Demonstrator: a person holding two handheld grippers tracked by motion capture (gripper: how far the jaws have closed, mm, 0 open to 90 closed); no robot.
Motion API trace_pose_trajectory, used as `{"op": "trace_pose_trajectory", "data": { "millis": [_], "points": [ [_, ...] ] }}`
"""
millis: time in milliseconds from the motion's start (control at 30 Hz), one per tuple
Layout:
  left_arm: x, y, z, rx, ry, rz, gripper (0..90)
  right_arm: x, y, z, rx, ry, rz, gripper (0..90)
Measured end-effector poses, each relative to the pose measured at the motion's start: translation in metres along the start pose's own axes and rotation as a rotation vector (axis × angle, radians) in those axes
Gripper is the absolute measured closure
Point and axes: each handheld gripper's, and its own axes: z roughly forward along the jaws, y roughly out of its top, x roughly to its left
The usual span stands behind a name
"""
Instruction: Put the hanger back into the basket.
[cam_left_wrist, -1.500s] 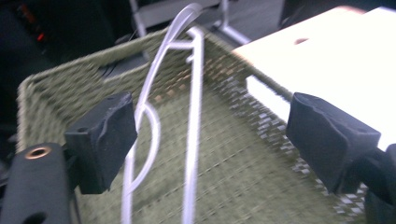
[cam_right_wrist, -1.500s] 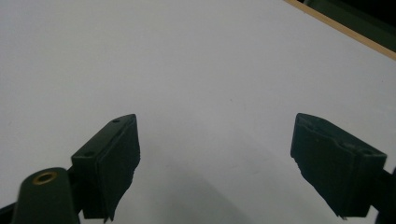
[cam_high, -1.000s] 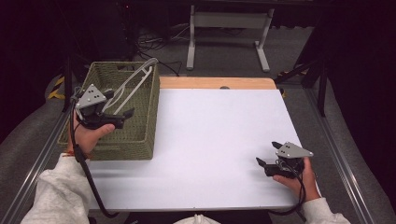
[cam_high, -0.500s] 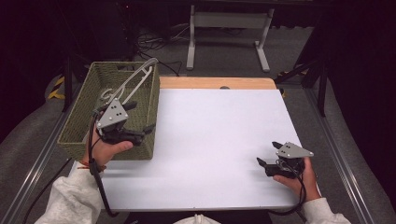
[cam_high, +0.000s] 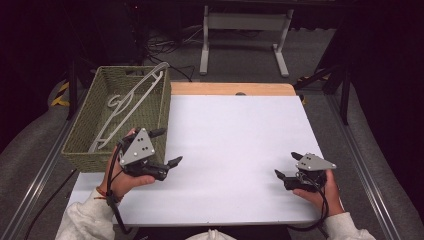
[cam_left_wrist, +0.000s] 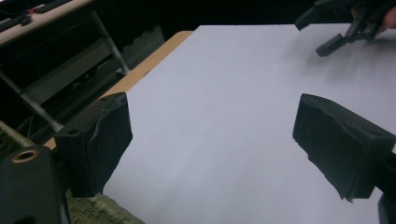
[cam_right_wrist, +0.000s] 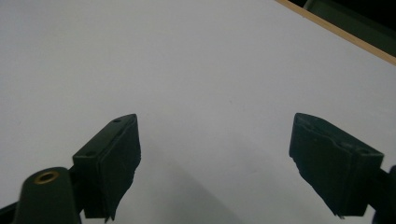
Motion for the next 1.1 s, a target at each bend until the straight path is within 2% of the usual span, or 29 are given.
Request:
{"op": "trace_pose_trajectory", "data": {
  "millis": [133, 267, 367, 433, 467, 533, 733, 900, 1100],
  "points": [
    [-0.013, -0.006, 0.005, 0.010, -0.029, 0.029, 13.1, 0.001, 0.000, -0.002, -0.007, 0.002, -0.003, 17.1],
    [-0.027, -0.017, 0.017, 0.063, -0.044, 0.083, 13.6, 0.004, 0.000, -0.004, -0.002, 0.001, -0.006, 17.0],
    [-0.033, -0.025, 0.025, 0.102, -0.069, 0.095, 13.5, 0.005, -0.001, -0.005, -0.003, 0.000, -0.010, 17.0],
    [-0.034, -0.028, 0.028, 0.110, -0.075, 0.085, 13.5, 0.005, -0.001, -0.006, -0.003, 0.000, -0.010, 16.9],
    [-0.035, -0.033, 0.032, 0.126, -0.095, 0.069, 13.5, 0.006, -0.001, -0.007, -0.005, -0.002, -0.010, 16.8],
    [-0.036, -0.035, 0.034, 0.140, -0.101, 0.067, 13.0, 0.007, -0.002, -0.009, -0.007, -0.003, -0.008, 16.8],
    [-0.036, -0.056, 0.042, 0.193, -0.136, 0.024, 12.5, 0.008, -0.003, -0.009, -0.009, 0.000, -0.008, 16.7],
    [-0.037, -0.068, 0.044, 0.227, -0.137, 0.030, 12.5, 0.011, -0.005, -0.009, -0.003, 0.009, -0.022, 16.5],
    [-0.034, -0.083, 0.039, 0.249, -0.144, 0.002, 12.4, 0.015, -0.006, -0.011, -0.008, 0.015, -0.028, 16.4]
  ]
}}
